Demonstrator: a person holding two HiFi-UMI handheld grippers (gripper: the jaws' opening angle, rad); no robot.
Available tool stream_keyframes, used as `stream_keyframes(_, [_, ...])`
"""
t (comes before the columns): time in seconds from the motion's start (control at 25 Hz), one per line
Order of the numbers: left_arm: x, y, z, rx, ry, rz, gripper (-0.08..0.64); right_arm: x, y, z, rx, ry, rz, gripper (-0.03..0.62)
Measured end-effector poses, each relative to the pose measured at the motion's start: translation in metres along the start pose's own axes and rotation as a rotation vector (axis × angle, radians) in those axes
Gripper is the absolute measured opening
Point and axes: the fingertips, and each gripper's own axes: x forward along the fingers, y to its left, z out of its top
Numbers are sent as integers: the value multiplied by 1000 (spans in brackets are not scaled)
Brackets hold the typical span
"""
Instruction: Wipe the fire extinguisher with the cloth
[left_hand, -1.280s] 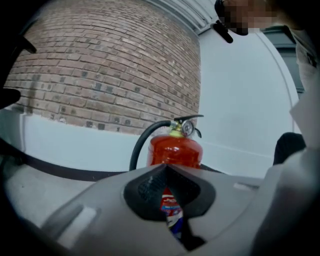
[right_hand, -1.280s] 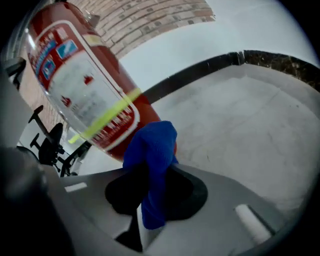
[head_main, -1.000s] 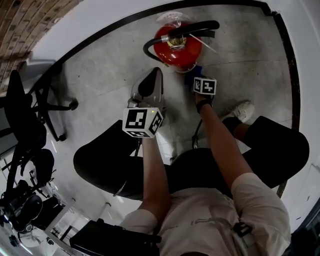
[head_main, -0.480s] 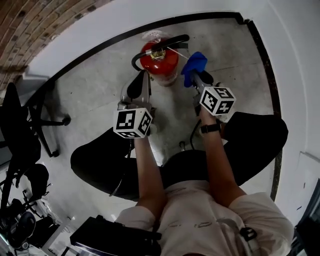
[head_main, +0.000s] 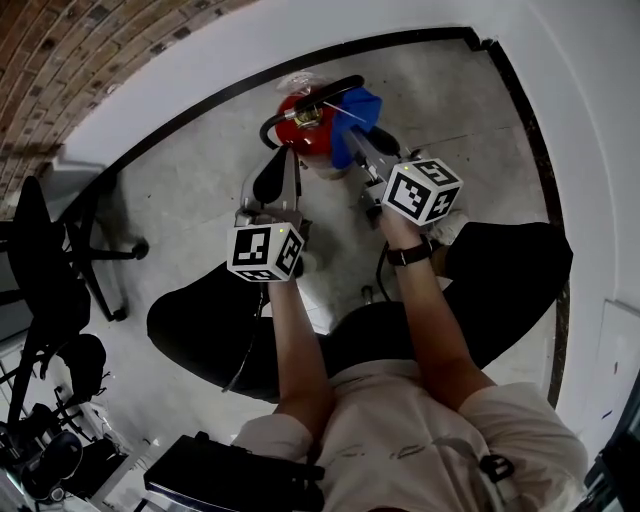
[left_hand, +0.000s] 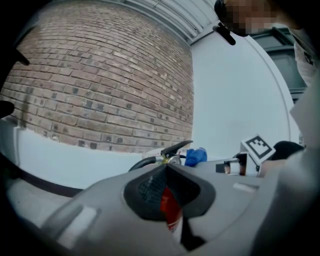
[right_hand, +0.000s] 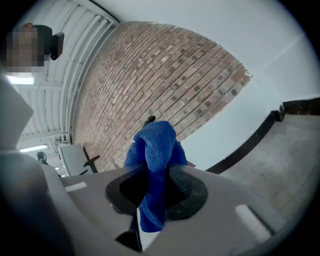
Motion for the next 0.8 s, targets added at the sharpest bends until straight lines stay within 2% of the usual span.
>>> stream_keyframes(0.12, [1,-3,-10,-4,18,-13,2,-1,-40,-23,5,79,-88,71])
stream_keyframes(0.32, [1,-4,-30,-3,61,-16,2,6,-127,-139,185,274,-230,69])
stream_keyframes(0.52, [2,6,-53,-6,111,-3,2,5,-198,-233,315,370,-368,67])
stream_keyframes(0.72, [5,17,-62,5,126,2,2,-3,-238,-313,332,571,-456,67])
stream_keyframes(0.8, [6,19,-62,8,126,0,2,-6,-246,-337,302,632,-469,67])
